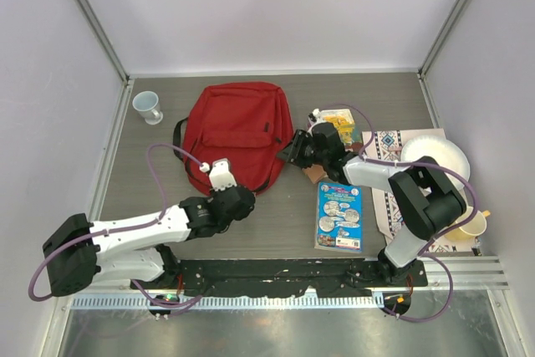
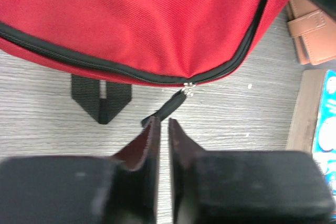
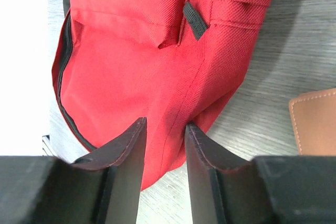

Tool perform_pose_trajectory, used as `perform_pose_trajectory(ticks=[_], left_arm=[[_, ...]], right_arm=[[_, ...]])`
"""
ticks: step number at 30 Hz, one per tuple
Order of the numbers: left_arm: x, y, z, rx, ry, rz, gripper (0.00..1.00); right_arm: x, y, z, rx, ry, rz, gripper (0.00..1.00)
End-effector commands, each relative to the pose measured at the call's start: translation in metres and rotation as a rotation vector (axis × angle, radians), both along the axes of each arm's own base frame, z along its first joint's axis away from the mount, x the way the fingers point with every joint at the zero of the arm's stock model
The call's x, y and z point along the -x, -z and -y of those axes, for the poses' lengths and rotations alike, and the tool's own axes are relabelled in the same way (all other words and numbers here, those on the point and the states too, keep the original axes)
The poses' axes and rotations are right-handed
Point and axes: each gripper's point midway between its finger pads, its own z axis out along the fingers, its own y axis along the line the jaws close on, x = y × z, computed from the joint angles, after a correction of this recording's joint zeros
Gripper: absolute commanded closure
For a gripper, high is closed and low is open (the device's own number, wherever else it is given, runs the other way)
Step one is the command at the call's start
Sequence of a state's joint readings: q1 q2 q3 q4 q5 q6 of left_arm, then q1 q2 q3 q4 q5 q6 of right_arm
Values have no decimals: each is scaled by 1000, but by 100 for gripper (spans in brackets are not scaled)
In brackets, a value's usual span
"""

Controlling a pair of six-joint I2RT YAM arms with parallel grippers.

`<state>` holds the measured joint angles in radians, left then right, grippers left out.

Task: Pack the student bag
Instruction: Unzip the student bag at the center of the board.

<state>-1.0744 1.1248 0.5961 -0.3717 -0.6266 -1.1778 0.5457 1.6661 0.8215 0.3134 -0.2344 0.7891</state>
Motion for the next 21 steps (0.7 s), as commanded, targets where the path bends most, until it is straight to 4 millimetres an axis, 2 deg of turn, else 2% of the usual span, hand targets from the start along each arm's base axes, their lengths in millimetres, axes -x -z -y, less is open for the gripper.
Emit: perform_pose_trajectory(ticks=[1,2,4,5,7,8,9,14,21], left_arm=[[-13,-23,23,54,34,70,77],[-13,-22,23,38,47,74,68],[-13,-21,23,37,61,84,56],[-13,-21,22,16,86,96,45],[-12,-18,19,-5,100,104,38],[-11,-17,20,-15,121,103,30],[-11,-17,19,-43,151,112,26],[-7,-8,15,-124,218,99,21],[-12,5,11,-165,275,54,21]], right_arm=[[7,-25,-3,-51,-36,69,59],[8,-24,-4,-53,-39,68,59],[9,-18,-4,-56,-38,54,59],[10,-17,-5,-61,-44,50,58],[11,-15,-6,-67,-51,43,58],[12,-15,-7,-70,-58,40,58],[12,-15,-8,-73,-60,39,57],[15,-16,-8,-77,-68,40,57],[17,-20,-9,-89,-79,41,57]])
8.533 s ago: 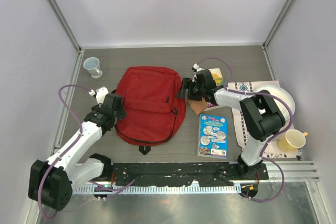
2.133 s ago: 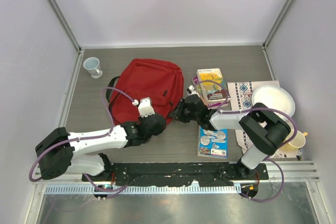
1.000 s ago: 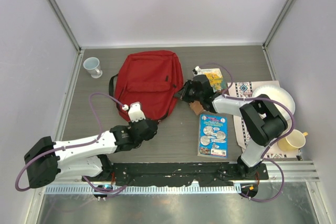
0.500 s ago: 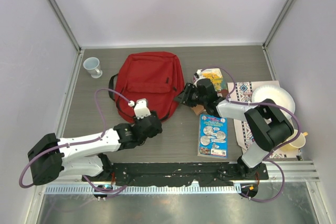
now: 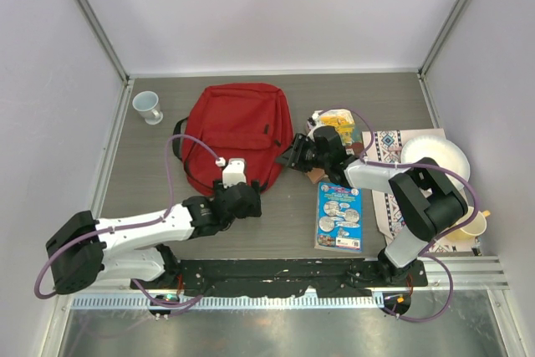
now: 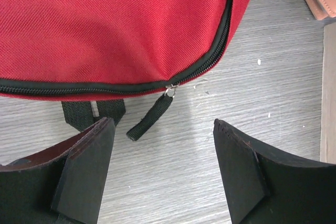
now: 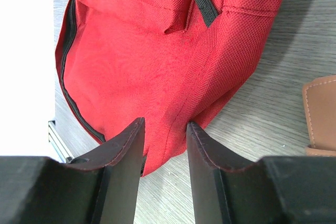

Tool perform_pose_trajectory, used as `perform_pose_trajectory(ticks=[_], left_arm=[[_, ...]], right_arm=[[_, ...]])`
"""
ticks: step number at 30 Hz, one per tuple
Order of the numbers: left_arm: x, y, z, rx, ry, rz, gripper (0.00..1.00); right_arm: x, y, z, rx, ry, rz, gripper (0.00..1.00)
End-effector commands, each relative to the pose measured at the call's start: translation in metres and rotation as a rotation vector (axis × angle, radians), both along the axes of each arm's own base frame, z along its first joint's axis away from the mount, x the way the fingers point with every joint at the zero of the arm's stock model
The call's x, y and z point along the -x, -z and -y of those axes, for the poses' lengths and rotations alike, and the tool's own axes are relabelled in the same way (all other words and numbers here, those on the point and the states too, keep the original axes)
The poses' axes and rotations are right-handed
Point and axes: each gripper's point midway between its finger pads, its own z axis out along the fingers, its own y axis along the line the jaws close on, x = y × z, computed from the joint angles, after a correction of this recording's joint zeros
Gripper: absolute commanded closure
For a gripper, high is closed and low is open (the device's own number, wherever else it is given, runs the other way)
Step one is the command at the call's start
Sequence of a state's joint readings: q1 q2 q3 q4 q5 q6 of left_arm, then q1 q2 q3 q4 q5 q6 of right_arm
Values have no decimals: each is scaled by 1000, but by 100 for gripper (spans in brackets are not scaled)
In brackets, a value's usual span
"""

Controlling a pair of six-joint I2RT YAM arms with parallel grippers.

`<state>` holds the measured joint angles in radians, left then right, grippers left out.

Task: Pack the student bag
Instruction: Unzip the student bag at the center of the board.

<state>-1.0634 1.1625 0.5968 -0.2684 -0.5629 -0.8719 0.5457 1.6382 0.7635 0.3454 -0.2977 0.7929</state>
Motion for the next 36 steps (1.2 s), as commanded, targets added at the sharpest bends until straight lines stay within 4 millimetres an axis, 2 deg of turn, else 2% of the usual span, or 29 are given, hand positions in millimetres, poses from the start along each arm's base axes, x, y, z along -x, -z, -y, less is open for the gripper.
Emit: perform_pose_trajectory(ticks=[1,6,8,10,15,19,22,28,32,36], left_arm=[[-6,4,5,-12,80,-18,20],[-14,10,1,-27,104,-47,22],[-14,14,9,4,160,-79,23],[-20,13,9,1,150,-81,26],[-20,17,22,1,207,-111,35],[-22,18,27,19,205,-113,48],[-25,14,31,41,200,-101,53],[-31,13,28,44,169,-92,59],[-32,19,26,36,156,-104,66],[-33,25,27,29,152,-117,68]], right_arm=[[-2,-24,-9,-62,-25,61,57],[-1,-27,-8,-63,-28,66,57],[-1,-27,-8,-62,-27,68,57],[0,-28,-8,-63,-31,70,57],[-1,-29,-7,-60,-28,73,57],[-1,-30,-8,-60,-29,73,57],[-1,-29,-7,-59,-28,72,57],[1,-27,-7,-58,-32,67,57],[1,-26,-7,-59,-31,64,57],[1,-28,-7,-61,-32,67,57]])
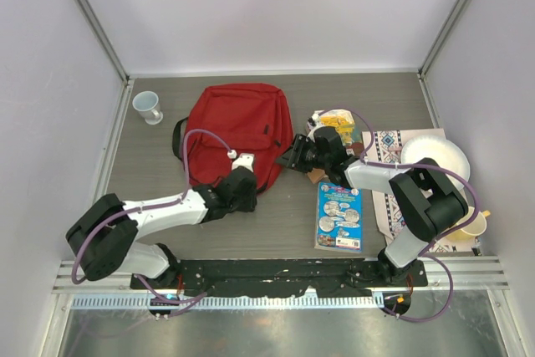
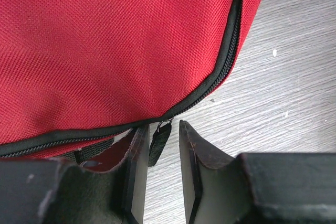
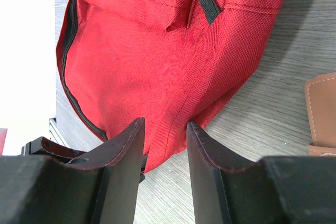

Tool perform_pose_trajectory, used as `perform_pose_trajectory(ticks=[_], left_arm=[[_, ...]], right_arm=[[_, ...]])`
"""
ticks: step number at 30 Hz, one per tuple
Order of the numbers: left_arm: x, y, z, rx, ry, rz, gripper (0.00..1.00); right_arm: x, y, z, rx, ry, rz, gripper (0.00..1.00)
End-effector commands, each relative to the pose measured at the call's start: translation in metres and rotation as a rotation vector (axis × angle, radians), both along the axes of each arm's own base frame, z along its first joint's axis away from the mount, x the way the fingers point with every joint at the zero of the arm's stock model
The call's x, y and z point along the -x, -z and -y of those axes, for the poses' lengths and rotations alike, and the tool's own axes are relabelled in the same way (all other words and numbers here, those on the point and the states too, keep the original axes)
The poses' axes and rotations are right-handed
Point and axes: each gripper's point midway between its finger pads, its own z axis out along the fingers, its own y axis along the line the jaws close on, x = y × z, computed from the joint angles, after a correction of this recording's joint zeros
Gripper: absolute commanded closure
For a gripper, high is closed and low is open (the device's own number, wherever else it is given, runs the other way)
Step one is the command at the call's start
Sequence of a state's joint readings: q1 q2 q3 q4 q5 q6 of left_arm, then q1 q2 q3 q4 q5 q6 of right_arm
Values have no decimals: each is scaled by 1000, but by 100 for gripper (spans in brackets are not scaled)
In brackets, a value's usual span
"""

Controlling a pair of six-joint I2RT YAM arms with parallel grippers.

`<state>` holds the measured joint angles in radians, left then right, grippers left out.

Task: Pack the student bag
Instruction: Unzip the student bag at the center of the board.

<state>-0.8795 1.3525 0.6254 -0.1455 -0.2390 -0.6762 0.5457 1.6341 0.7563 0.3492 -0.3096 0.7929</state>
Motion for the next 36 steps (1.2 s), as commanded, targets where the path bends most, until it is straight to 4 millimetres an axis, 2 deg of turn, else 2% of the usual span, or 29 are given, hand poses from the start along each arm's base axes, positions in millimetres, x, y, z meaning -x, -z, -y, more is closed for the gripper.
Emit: perform_pose_trajectory(ticks=[1,3,6,7,13,17,18,19,22,25,26,27,30,32,34,35,36], left_arm=[[-17,-14,15,59,-18,43,71],[-17,-11,16,58,-22,39,74],[-17,-9,17,60,-26,36,90],[-18,-8,17,60,-28,35,99],[-17,-13,12,74,-53,50,100],[-10,-13,-2,42,-66,47,100],[-8,-14,-4,39,-68,44,100],[-7,-12,-9,23,-76,44,100],[-1,-12,-23,-17,-98,32,100],[3,-12,-32,-45,-110,26,100],[3,-13,-31,-32,-110,29,100],[4,-14,-30,-22,-110,29,100],[2,-17,-20,35,-109,28,100],[-1,-22,-13,70,-111,37,100],[-5,-27,-5,102,-104,43,100],[-5,-28,-2,106,-98,43,100],[-5,-29,0,105,-89,40,100]], right_arm=[[-1,-28,-8,-57,-25,70,57],[-1,-28,-7,-56,-23,69,57],[-1,-26,-7,-56,-21,64,57],[-1,-27,-7,-56,-21,65,57],[-6,-25,-6,-45,-7,73,57],[-17,-24,-2,12,14,88,57],[-24,-30,-3,22,14,108,59],[-27,-25,-1,42,23,97,60],[-38,-31,1,44,43,111,68],[-45,-33,3,31,55,110,68],[-42,-35,-1,12,30,106,66],[-41,-37,-1,2,25,109,58],[-30,-41,1,-22,19,94,42],[-14,-31,10,-10,31,57,37],[-1,-43,14,-46,34,71,35],[14,-33,16,-63,25,33,35],[23,-41,13,-94,7,37,35]])
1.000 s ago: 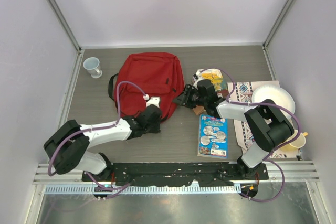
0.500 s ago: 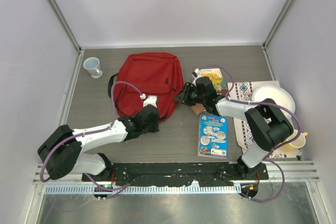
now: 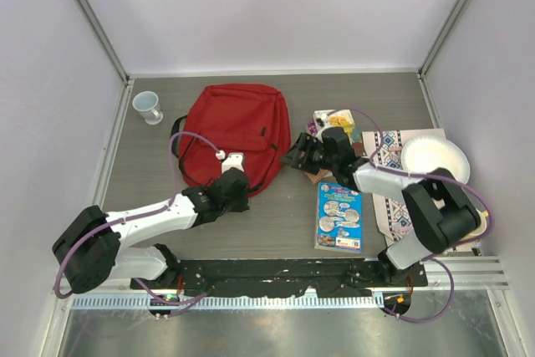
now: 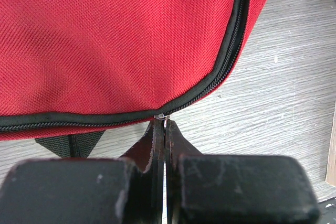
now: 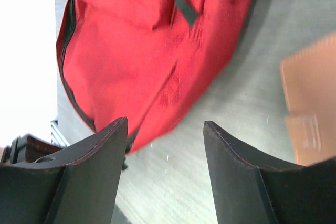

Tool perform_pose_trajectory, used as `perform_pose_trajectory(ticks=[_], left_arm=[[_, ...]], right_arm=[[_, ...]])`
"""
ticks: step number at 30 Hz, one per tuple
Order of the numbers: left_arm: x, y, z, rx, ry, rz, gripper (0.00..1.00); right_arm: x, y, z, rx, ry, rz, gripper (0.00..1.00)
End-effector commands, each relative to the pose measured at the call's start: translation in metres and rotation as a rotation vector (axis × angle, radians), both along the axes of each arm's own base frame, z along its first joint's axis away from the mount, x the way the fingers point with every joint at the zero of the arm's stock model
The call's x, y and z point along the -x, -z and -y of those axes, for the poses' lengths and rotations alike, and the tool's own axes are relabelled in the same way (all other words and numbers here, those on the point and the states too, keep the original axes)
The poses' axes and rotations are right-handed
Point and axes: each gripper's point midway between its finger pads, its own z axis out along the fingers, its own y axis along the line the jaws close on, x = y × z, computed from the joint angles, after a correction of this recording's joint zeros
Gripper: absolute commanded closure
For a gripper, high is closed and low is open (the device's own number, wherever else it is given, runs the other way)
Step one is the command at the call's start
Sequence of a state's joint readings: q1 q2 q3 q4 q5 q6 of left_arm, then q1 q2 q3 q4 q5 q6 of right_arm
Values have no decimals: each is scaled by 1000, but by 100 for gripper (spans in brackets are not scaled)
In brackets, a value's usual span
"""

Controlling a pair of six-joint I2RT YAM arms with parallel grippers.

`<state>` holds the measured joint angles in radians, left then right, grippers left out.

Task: Pack the student bag
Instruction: Unzip the student bag at the center of the board.

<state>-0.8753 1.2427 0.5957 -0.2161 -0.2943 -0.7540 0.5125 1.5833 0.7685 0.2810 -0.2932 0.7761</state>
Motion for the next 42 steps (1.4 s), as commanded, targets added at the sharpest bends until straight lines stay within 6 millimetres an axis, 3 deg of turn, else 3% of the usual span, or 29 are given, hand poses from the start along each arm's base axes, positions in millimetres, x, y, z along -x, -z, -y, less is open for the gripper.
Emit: perform_pose_trajectory(ticks=[1,2,5,9,15,18,19,21,24,25,32,36,40,42], left_arm=[[-11,-20,23,90,15,39,100],[-12,-23,25,96,22,45,100],[-13,-31,36,118,57,59,100],[-10,-36,47,126,95,58,100],[-2,-40,60,142,137,65,100],[0,-40,62,146,137,67,100],[0,-42,63,151,139,71,100],[2,-41,62,147,142,68,100],[4,-37,53,123,116,58,100],[7,-30,46,94,102,38,100],[19,-7,-5,-32,-43,-6,100],[27,2,-36,-122,-127,-26,100],[28,2,-41,-125,-151,-25,100],[27,1,-33,-94,-137,-30,100]], right_arm=[[36,-27,-4,-119,-33,13,35],[50,-19,-8,-134,-40,-30,35],[65,-21,-22,-184,-46,-31,35],[62,-28,-38,-245,-32,-28,34],[51,-13,-47,-229,3,-65,37],[49,-7,-51,-236,-4,-81,48],[48,-7,-52,-241,-5,-80,59],[46,-5,-52,-234,-5,-78,71],[35,-4,-47,-200,15,-61,89],[29,-10,-48,-199,18,-45,99],[-23,-20,-11,-84,108,41,99],[-37,-21,-4,-39,94,72,99],[-51,-25,-8,-6,86,91,99],[-51,-20,-10,1,65,79,99]])
